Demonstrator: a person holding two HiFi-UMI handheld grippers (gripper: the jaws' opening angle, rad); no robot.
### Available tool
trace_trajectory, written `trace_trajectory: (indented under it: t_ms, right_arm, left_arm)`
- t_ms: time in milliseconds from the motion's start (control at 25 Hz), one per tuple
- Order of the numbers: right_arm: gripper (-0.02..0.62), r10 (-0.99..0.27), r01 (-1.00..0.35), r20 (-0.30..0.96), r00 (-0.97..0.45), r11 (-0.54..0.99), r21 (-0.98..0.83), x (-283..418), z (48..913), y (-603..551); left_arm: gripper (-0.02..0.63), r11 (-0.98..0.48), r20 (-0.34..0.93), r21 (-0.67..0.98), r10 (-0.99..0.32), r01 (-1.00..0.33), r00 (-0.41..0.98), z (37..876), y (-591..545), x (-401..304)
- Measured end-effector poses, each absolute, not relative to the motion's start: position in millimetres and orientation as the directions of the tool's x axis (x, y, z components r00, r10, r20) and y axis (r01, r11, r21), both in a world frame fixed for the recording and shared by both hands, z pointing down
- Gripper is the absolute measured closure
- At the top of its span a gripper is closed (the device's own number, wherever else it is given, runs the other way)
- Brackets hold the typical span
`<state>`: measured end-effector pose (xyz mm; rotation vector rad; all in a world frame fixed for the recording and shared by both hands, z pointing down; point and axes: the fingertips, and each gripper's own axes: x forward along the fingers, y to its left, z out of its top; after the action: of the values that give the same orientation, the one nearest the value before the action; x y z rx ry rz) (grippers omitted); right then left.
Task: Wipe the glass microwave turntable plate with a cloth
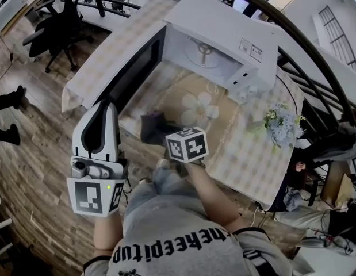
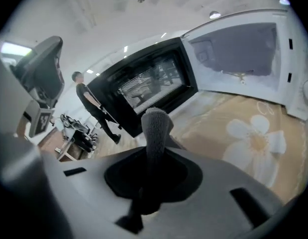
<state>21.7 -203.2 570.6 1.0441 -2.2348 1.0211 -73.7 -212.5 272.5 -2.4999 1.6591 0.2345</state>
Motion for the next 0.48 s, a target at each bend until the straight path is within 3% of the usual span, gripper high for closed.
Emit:
trace_trajectory:
  t_ms: [200, 360, 480]
  right_arm:
    - [0.548, -0.375, -0.729, 0.625, -0.685, 0.347, -0.591, -3.8, 584.7, -185.9]
    - [0.548, -0.369, -0.857, 0.78, -0.505, 0.32, -0.404, 36.3, 638.2, -186.0]
    - [0.547, -0.377, -0.871, 0.796, -0.474, 0.334, -0.361, 45.3, 646.1, -188.1]
  left_arm:
    - [0.591, -0.369, -0.184, -0.024, -0.912, -0.929, 0.367, 273.3, -202.1, -90.8]
    - [0.591, -0.363, -0.177, -0.024, -0.915, -0.931, 0.362, 273.6, -197.5, -97.6]
    - [0.591, -0.371, -0.176, -0.027, -0.912, -0.928, 0.37, 273.9, -196.3, -95.3]
